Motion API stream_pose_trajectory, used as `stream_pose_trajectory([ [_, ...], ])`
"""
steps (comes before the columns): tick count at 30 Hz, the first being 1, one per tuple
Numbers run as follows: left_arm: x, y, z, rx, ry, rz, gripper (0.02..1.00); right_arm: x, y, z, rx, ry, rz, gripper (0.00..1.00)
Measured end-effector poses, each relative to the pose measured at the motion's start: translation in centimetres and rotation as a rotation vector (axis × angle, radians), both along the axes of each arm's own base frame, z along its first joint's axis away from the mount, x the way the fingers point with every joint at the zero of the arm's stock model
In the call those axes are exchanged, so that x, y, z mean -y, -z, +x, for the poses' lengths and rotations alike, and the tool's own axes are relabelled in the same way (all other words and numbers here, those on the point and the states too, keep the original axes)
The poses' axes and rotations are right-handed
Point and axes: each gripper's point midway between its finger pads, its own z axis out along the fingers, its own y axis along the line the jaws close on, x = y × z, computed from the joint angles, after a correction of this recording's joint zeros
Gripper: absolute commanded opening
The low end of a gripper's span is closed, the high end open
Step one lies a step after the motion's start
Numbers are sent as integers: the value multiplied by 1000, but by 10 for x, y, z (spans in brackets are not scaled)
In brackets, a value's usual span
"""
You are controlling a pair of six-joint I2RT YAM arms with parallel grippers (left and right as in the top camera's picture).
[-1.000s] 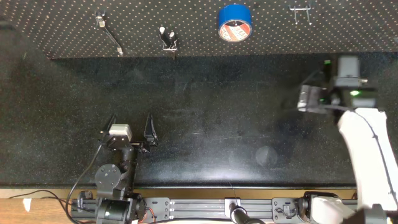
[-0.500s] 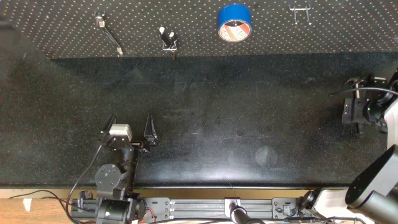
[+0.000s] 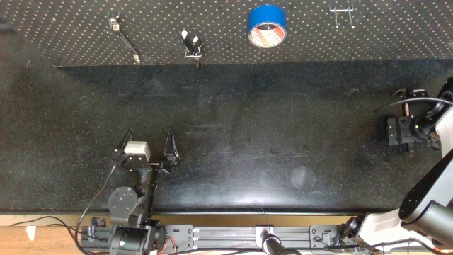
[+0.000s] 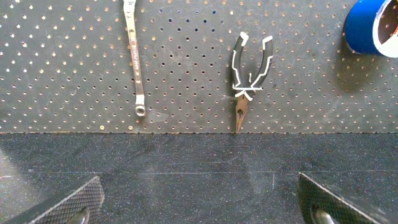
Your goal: Place Tools Onto Pegboard
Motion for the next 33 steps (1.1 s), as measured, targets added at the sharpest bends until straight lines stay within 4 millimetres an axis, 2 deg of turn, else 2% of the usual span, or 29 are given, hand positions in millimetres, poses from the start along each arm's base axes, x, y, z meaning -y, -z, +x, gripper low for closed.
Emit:
stream_pose_trajectory([
  [7, 0, 0, 0, 0, 0, 0, 996, -2, 3, 0, 0, 21, 19, 998],
  [9, 0, 0, 0, 0, 0, 0, 996, -3, 3, -1, -7, 29, 25, 965],
  [10, 0, 0, 0, 0, 0, 0, 996, -4, 3, -3, -11, 29, 28, 919],
  [11, 0, 0, 0, 0, 0, 0, 996, -6, 4, -4, -16, 36, 36, 792],
  [12, 0, 0, 0, 0, 0, 0, 996, -7, 5, -4, -19, 43, 43, 730],
  [13, 0, 0, 0, 0, 0, 0, 996, -8, 5, -4, -18, 51, 52, 636],
  [14, 0, 0, 0, 0, 0, 0, 996, -9, 6, -4, -18, 62, 58, 472],
  [15, 0, 0, 0, 0, 0, 0, 996, -9, 6, -4, -16, 71, 62, 400],
  [16, 0, 0, 0, 0, 0, 0, 996, -9, 6, -4, -15, 85, 66, 272],
  [17, 0, 0, 0, 0, 0, 0, 996, -10, 6, -5, -19, 95, 70, 211],
  [19, 0, 0, 0, 0, 0, 0, 996, -8, 6, -6, -21, 108, 67, 152],
  [20, 0, 0, 0, 0, 0, 0, 996, -8, 6, -6, -21, 113, 65, 82],
  [26, 0, 0, 0, 0, 0, 0, 996, -5, 7, -5, -27, 136, 63, 75],
  [28, 0, 0, 0, 0, 0, 0, 996, -3, 2, 4, 30, 182, 65, 75],
  [29, 0, 0, 0, 0, 0, 0, 998, -7, -14, 15, 117, 219, 86, 75],
  [31, 0, 0, 0, 1, 0, 0, 996, -12, -71, 41, 354, 268, 107, 73],
  [33, 0, 0, 0, 1, 0, 0, 996, -30, -133, 63, 574, 262, 127, 77],
])
